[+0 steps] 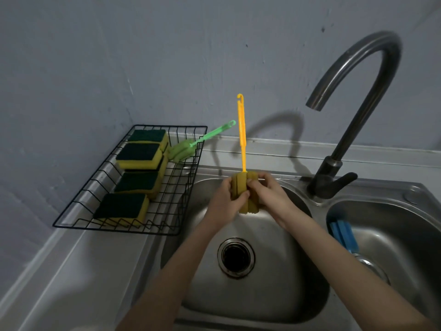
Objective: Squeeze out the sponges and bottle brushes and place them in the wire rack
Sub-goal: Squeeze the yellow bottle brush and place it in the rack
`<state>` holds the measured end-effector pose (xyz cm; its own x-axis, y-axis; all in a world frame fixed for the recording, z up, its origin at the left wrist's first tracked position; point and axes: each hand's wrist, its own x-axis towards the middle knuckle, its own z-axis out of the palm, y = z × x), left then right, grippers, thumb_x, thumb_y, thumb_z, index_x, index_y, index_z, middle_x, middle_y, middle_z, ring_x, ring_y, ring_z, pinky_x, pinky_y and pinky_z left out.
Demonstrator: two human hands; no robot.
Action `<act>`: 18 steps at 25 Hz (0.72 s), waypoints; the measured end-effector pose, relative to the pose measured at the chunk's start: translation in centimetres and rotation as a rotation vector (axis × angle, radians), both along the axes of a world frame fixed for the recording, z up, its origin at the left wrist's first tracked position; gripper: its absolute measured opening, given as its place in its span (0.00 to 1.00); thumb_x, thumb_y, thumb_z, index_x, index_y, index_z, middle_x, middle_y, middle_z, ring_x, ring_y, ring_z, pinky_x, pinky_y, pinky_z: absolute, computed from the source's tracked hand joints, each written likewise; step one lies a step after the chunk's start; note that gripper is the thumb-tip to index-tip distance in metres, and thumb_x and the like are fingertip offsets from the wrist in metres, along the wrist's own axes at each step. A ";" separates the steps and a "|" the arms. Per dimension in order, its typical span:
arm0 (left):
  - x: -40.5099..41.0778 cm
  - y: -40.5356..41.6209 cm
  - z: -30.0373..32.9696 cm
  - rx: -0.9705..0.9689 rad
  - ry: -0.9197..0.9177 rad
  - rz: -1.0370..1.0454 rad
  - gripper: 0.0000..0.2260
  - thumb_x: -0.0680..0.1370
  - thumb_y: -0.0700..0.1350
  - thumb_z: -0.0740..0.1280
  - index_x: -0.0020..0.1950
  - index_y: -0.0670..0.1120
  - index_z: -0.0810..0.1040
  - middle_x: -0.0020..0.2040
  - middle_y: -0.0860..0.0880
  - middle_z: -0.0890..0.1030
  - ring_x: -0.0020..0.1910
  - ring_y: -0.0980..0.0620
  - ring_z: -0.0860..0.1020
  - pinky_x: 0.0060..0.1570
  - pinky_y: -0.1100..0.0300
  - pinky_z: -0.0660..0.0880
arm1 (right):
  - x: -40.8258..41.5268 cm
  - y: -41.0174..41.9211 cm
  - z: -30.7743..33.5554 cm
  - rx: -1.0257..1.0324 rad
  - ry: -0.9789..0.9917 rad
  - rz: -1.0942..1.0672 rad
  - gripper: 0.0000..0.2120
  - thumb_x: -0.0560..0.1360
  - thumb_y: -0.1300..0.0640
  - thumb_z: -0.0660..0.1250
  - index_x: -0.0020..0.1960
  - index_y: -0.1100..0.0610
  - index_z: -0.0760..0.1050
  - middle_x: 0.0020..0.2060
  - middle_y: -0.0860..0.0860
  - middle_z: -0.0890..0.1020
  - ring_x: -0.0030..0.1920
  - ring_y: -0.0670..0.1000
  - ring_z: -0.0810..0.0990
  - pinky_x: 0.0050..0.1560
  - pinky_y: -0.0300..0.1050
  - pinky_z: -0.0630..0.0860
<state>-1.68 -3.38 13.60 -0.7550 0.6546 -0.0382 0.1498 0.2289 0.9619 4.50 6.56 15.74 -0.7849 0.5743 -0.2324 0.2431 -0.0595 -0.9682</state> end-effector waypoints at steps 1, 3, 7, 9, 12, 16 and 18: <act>-0.4 -0.4 0.7 -0.003 0.019 0.011 0.19 0.67 0.48 0.66 0.56 0.48 0.69 0.51 0.45 0.78 0.54 0.43 0.78 0.59 0.46 0.74 | -0.3 -0.2 0.7 0.031 0.006 0.025 0.06 0.76 0.58 0.61 0.53 0.55 0.70 0.48 0.54 0.76 0.48 0.50 0.75 0.49 0.43 0.73; -1.3 -1.4 2.0 0.008 0.062 0.039 0.18 0.68 0.46 0.67 0.57 0.47 0.71 0.49 0.46 0.79 0.51 0.44 0.79 0.57 0.46 0.75 | -0.8 -0.4 2.2 0.097 0.016 0.064 0.06 0.76 0.56 0.62 0.53 0.54 0.70 0.48 0.53 0.76 0.44 0.48 0.74 0.45 0.38 0.71; -3.3 -3.9 4.2 -0.062 0.330 -0.007 0.19 0.72 0.40 0.67 0.62 0.43 0.70 0.50 0.50 0.76 0.50 0.51 0.75 0.50 0.60 0.74 | -2.7 -0.5 5.5 0.114 0.140 0.057 0.04 0.77 0.55 0.61 0.51 0.52 0.72 0.48 0.52 0.78 0.46 0.47 0.76 0.43 0.36 0.70; -4.3 -5.2 5.0 -0.123 0.445 -0.043 0.21 0.73 0.40 0.67 0.65 0.45 0.69 0.52 0.52 0.74 0.52 0.55 0.72 0.45 0.71 0.70 | -4.2 -0.5 6.8 0.056 0.217 0.021 0.04 0.77 0.56 0.60 0.48 0.53 0.73 0.45 0.50 0.79 0.46 0.49 0.77 0.44 0.38 0.71; -6.5 -6.5 5.9 -0.166 0.534 -0.014 0.21 0.73 0.40 0.66 0.66 0.44 0.68 0.58 0.48 0.74 0.57 0.54 0.71 0.53 0.68 0.66 | -6.2 -0.6 7.7 0.021 0.284 -0.010 0.05 0.77 0.56 0.61 0.45 0.55 0.74 0.38 0.48 0.77 0.39 0.45 0.76 0.39 0.36 0.72; -10.4 -7.5 5.9 -0.321 0.608 0.048 0.22 0.74 0.41 0.64 0.67 0.46 0.66 0.63 0.43 0.72 0.60 0.49 0.70 0.58 0.58 0.66 | -8.6 -0.9 7.7 -0.038 0.344 -0.022 0.08 0.77 0.57 0.61 0.38 0.54 0.71 0.34 0.50 0.75 0.34 0.45 0.76 0.36 0.33 0.77; -12.2 -7.5 5.1 -0.419 0.584 0.061 0.23 0.74 0.41 0.64 0.68 0.47 0.65 0.64 0.42 0.70 0.63 0.44 0.69 0.61 0.53 0.67 | -9.5 -0.6 7.4 -0.111 0.375 -0.046 0.09 0.77 0.57 0.61 0.38 0.55 0.71 0.33 0.50 0.75 0.34 0.46 0.77 0.38 0.34 0.78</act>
